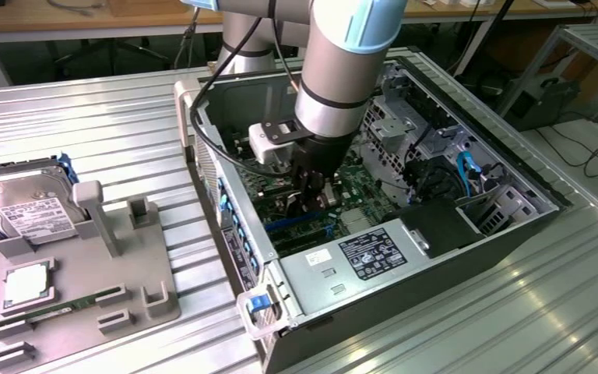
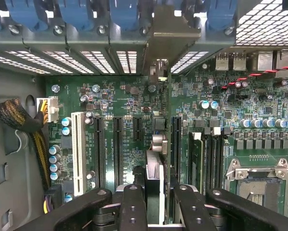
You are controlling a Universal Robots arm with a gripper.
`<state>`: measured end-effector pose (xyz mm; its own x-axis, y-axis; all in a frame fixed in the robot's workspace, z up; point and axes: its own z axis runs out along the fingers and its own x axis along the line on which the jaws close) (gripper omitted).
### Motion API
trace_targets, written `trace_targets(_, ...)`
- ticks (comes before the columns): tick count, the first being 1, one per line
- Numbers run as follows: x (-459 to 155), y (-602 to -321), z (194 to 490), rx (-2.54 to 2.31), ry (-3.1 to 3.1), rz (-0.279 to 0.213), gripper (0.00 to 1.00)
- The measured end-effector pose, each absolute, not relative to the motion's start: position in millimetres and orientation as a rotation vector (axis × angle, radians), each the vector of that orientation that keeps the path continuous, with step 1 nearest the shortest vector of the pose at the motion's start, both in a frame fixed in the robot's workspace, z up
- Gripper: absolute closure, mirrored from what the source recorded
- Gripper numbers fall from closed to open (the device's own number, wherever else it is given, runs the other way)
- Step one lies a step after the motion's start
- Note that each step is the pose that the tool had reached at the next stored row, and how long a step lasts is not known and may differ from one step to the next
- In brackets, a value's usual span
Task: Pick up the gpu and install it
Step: 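Insert the gpu into the slot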
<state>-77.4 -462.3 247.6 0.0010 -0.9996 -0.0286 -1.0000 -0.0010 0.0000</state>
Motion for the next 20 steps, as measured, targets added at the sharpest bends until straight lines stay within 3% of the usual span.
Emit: trace_targets(20,-78.3,-459.1,243.3,-2.208,2.206,0.032,0.73)
